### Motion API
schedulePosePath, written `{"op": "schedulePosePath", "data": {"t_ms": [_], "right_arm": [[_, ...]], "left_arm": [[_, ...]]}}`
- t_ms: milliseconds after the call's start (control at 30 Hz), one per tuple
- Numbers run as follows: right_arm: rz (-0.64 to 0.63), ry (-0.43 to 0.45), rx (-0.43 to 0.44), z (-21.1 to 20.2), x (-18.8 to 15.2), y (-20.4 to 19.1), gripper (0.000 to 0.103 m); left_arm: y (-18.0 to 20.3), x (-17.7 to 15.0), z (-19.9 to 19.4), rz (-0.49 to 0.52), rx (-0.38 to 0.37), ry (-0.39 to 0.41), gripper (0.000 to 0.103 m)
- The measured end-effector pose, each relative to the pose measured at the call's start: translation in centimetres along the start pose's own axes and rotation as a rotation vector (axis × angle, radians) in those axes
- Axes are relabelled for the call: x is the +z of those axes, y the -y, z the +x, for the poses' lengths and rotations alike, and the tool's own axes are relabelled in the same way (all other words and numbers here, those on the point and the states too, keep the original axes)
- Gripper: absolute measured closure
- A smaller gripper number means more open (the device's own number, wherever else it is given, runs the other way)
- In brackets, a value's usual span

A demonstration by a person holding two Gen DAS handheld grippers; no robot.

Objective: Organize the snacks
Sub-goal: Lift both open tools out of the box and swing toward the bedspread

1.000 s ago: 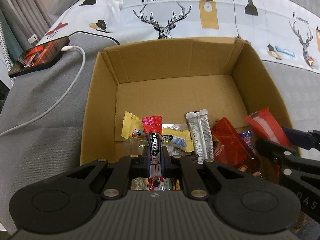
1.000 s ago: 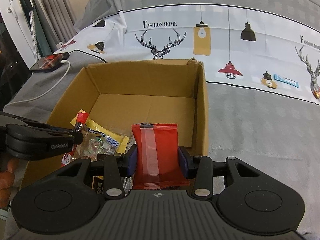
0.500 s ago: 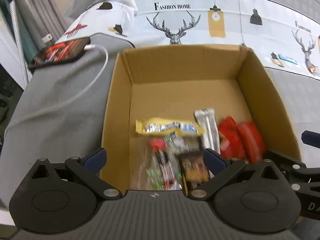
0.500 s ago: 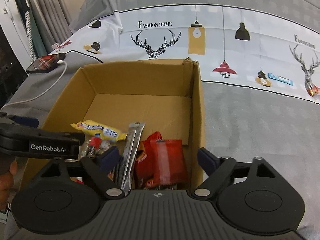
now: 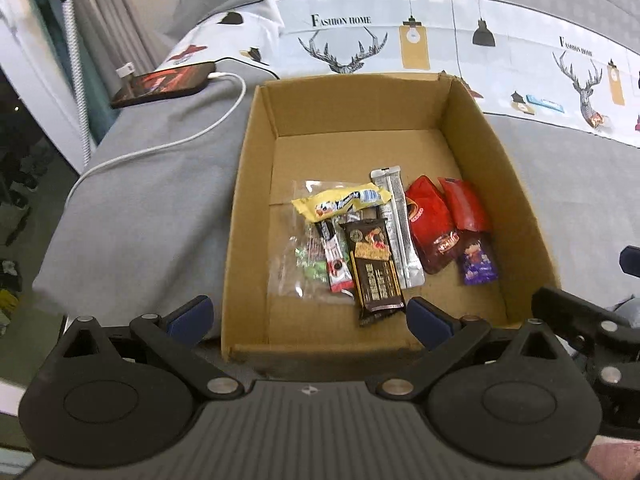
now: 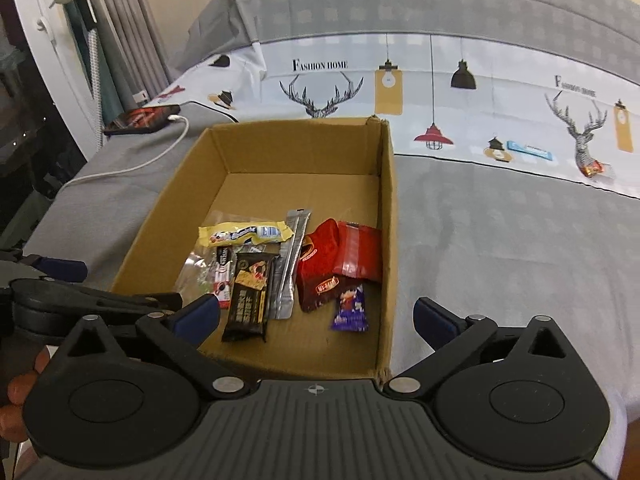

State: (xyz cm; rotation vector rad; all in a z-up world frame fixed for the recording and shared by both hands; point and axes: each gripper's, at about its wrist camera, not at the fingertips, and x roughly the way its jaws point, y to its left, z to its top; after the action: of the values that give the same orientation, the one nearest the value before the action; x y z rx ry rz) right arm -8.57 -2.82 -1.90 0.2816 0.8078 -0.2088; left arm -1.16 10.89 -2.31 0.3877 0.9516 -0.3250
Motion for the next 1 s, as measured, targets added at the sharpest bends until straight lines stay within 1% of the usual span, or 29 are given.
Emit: {"op": "schedulePosePath", "data": {"t_ms": [200,433,1000], "right_arm": [[-0.008,0.043,-0.013,-3.2,-1.5,0.0,0.0],[-0.005,0.089,-0.007,-5.6,-2.3,0.3,0.0],[0.012,0.14,0.014,-8.1,-3.3,0.8,0.0]], "left_arm": [[1.0,-2.0,-2.4,0.015,-0.005,0.027,0.0],[1.6,-2.8,-4.7,0.015,0.005,0.077,0.0],[2.5,-3.6,-6.9,0.047,0.012,0.114,0.0]]}}
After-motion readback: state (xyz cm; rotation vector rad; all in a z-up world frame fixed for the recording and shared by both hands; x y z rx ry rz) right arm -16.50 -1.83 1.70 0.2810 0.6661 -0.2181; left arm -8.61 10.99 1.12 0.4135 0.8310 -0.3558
